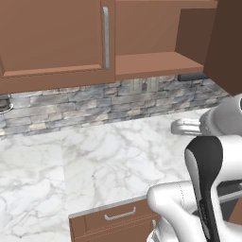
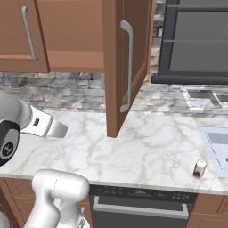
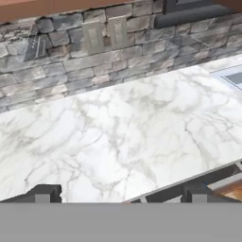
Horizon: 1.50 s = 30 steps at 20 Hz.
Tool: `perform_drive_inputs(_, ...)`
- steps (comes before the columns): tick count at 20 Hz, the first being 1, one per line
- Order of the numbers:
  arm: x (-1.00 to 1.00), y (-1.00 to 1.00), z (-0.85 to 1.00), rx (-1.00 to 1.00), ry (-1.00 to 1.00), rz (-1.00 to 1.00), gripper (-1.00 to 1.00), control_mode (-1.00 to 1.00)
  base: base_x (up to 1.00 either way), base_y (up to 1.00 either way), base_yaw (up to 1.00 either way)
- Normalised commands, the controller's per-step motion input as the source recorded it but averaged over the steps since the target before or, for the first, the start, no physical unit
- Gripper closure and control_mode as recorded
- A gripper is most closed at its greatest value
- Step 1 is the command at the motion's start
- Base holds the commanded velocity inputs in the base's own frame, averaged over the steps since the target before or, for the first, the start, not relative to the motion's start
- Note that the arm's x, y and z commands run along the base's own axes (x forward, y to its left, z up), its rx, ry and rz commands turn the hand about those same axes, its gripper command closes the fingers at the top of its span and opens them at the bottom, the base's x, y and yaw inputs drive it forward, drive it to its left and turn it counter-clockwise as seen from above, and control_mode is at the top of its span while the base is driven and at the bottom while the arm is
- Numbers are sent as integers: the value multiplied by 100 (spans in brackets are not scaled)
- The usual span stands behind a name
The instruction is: Open the cabinet. Pick the spray and place it next to the sink. Then close the cabinet.
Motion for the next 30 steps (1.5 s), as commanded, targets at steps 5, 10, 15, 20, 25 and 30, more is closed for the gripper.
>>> perform_drive_inputs(5,30,-3,0,-8,-46,3,-100,-100,0,0,0)
perform_drive_inputs(10,3,-8,-15,0,-62,23,-100,-100,0,0,0)
perform_drive_inputs(15,-9,-30,10,0,-33,30,-100,-100,0,0,0)
perform_drive_inputs(20,-41,-15,2,0,-12,23,-100,-100,0,0,0)
perform_drive_inputs(25,-65,-4,0,0,-5,10,-100,-100,0,0,0)
perform_drive_inputs(30,-84,0,0,0,-2,1,-100,-100,0,0,0)
